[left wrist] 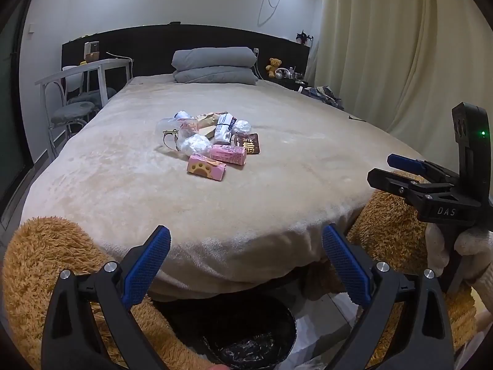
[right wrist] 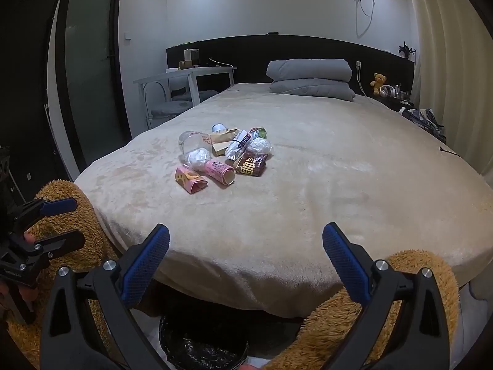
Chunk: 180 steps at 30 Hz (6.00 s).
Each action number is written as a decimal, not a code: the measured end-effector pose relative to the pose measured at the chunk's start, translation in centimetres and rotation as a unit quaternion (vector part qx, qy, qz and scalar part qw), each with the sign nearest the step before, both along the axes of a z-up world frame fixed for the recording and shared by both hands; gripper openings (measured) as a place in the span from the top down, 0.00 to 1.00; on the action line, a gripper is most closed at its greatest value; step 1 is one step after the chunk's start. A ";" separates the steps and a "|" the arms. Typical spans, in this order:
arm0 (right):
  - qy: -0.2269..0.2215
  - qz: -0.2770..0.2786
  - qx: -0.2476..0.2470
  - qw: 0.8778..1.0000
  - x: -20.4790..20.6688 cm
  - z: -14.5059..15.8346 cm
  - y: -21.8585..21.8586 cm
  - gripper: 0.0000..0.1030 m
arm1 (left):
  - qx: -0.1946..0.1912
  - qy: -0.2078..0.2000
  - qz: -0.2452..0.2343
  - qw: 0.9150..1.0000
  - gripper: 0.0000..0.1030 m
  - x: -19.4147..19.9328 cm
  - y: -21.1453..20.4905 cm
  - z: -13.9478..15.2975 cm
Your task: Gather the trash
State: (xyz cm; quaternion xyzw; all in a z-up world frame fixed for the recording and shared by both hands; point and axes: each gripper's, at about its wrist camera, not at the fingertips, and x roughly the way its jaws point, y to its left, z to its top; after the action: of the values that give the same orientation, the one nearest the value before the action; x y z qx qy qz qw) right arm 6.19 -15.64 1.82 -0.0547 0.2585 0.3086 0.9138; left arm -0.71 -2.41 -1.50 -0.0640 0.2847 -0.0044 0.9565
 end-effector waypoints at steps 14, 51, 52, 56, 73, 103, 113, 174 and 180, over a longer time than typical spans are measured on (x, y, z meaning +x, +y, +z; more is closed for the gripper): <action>0.005 -0.003 -0.003 1.000 0.4 -0.1 0.1 0.04 | -0.006 -0.007 0.005 1.000 0.06 -0.4 0.0 0.3; 0.005 -0.008 0.006 1.000 -0.2 -0.4 -0.1 0.04 | -0.008 -0.032 0.005 0.999 0.06 -1.3 0.3 0.3; 0.006 -0.009 0.006 1.000 -0.2 -0.4 -0.2 0.04 | -0.009 -0.031 0.007 0.999 0.06 -1.3 0.4 0.3; 0.023 -0.020 -0.002 1.000 0.0 -0.7 0.1 0.04 | -0.025 -0.026 0.010 0.999 0.06 -1.6 0.6 -0.1; 0.117 -0.027 -0.022 0.992 5.8 -2.3 2.6 0.04 | -0.062 0.041 0.009 0.997 0.06 2.1 2.0 -0.5; 0.145 0.054 -0.016 0.988 23.5 -2.2 11.8 0.04 | -0.064 0.099 0.030 0.993 0.06 21.6 14.8 1.1; 0.186 0.076 -0.013 0.979 31.1 -4.7 14.1 0.04 | -0.003 0.131 -0.005 0.991 0.06 27.3 16.7 -1.8; 0.119 0.058 0.053 0.990 19.2 -1.3 4.8 0.48 | -0.022 -0.017 0.037 0.999 0.32 15.4 9.5 2.0; 0.128 0.059 0.064 0.988 15.4 -1.9 3.5 0.48 | -0.024 -0.017 0.031 0.999 0.32 12.5 7.3 1.1</action>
State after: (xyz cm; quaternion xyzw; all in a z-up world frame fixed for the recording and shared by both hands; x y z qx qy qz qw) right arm 21.59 -12.10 -0.11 0.0282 0.3493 0.3825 0.8549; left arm 11.79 4.91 -0.37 -0.0957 0.2657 0.0172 0.9591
